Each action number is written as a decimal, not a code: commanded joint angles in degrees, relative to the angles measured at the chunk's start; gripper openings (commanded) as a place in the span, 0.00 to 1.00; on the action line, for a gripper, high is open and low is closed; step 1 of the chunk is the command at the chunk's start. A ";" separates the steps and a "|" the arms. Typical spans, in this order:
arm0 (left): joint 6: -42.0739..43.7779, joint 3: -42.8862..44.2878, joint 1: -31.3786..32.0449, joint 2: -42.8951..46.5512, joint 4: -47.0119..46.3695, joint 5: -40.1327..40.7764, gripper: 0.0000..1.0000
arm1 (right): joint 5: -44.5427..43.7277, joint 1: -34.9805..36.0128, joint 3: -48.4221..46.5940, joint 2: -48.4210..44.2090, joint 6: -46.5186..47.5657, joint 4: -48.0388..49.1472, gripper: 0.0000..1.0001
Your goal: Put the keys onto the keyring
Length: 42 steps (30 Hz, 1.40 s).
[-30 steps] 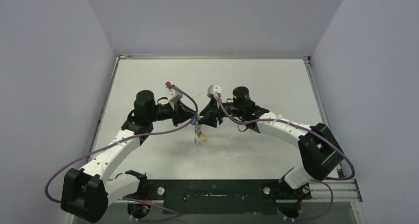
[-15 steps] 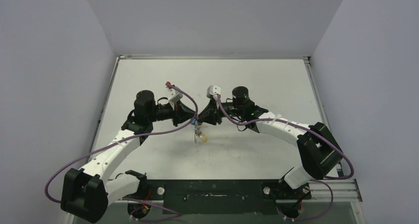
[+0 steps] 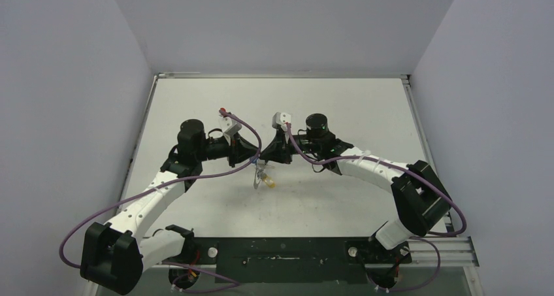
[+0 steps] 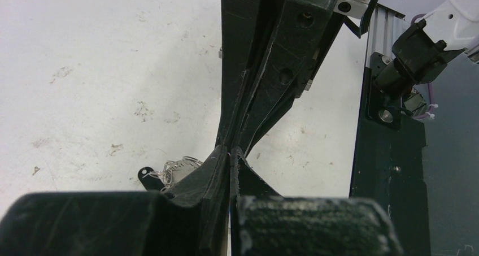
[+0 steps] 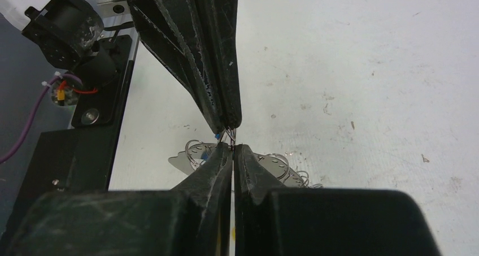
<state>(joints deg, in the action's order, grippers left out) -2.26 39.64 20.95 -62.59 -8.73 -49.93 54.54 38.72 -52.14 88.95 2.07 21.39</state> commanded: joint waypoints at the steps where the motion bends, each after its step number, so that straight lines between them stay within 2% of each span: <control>1: 0.68 3.07 0.23 1.19 -1.14 -0.24 0.00 | 2.06 0.52 -2.83 0.88 0.23 3.44 0.00; 18: 7.00 1.40 0.14 5.66 11.40 7.04 0.00 | 1.53 0.04 0.23 -1.86 -0.12 6.29 0.00; 33: 9.70 0.15 0.14 5.90 15.01 11.38 0.00 | 1.53 -0.14 0.89 -2.96 -0.13 6.46 0.00; 39: 8.83 0.15 0.15 6.47 13.58 9.13 0.00 | 1.44 -0.14 0.92 -2.98 -0.15 6.32 0.00; 40: 8.26 0.07 0.08 6.63 13.02 8.77 0.03 | 1.44 -0.18 0.90 -2.98 -0.13 6.30 0.00; 42: 7.79 -0.11 0.06 6.94 11.85 7.23 0.24 | 1.44 -0.14 0.86 -2.92 -0.16 6.38 0.00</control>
<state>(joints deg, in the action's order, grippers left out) 6.37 39.68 20.95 -57.43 6.02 -39.70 54.72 38.70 -51.07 88.92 1.63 23.51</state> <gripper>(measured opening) 0.087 0.031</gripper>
